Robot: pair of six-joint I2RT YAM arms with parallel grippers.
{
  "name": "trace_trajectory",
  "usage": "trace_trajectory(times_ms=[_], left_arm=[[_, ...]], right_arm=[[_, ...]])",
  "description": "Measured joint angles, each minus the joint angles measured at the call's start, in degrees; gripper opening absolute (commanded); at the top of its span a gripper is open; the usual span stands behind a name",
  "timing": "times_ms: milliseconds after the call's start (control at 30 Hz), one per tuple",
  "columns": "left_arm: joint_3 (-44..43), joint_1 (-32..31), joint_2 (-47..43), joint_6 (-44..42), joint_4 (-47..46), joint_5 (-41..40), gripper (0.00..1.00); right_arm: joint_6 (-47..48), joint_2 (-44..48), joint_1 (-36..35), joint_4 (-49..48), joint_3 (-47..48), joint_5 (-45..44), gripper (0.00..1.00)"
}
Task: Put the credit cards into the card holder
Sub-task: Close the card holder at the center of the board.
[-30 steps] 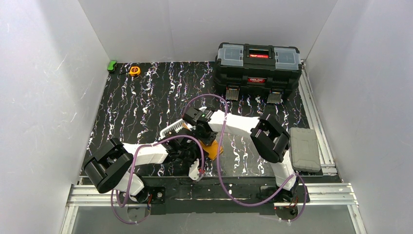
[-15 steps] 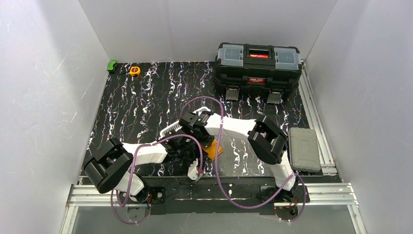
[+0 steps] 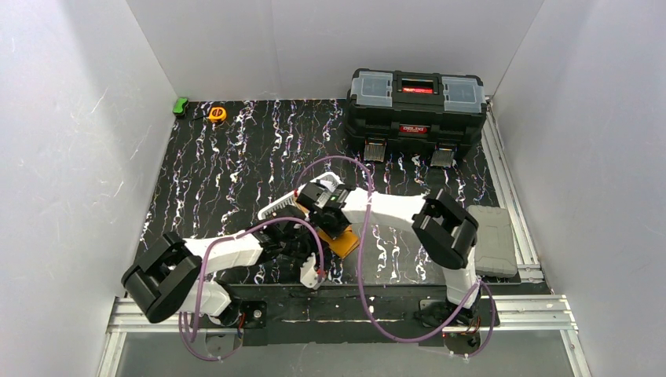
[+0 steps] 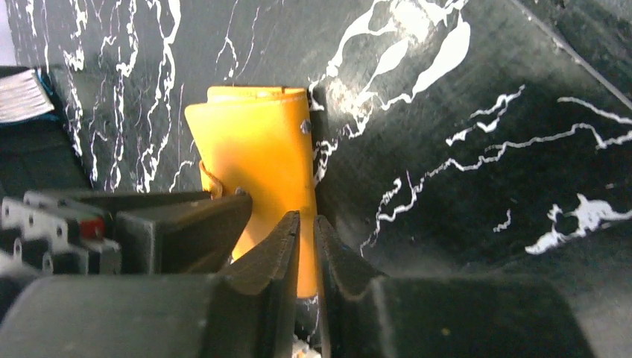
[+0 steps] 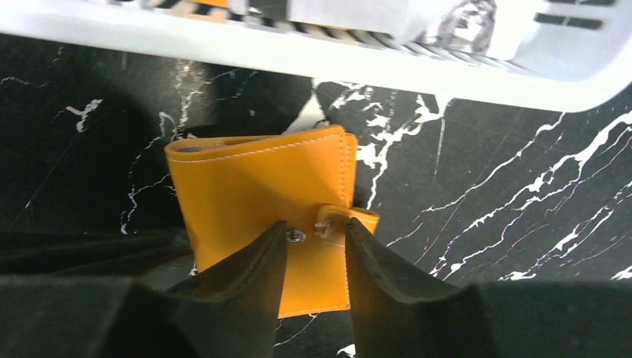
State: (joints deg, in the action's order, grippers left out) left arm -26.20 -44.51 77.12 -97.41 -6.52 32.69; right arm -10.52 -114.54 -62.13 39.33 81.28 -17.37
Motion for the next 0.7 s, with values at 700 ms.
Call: trace_trajectory(times_ms=[700], left_arm=[[-6.32,2.95,-27.89,14.36,26.45,-9.35,0.42]], right_arm=[[-5.44,7.67,4.07,-3.04,-6.05,11.67,0.54]])
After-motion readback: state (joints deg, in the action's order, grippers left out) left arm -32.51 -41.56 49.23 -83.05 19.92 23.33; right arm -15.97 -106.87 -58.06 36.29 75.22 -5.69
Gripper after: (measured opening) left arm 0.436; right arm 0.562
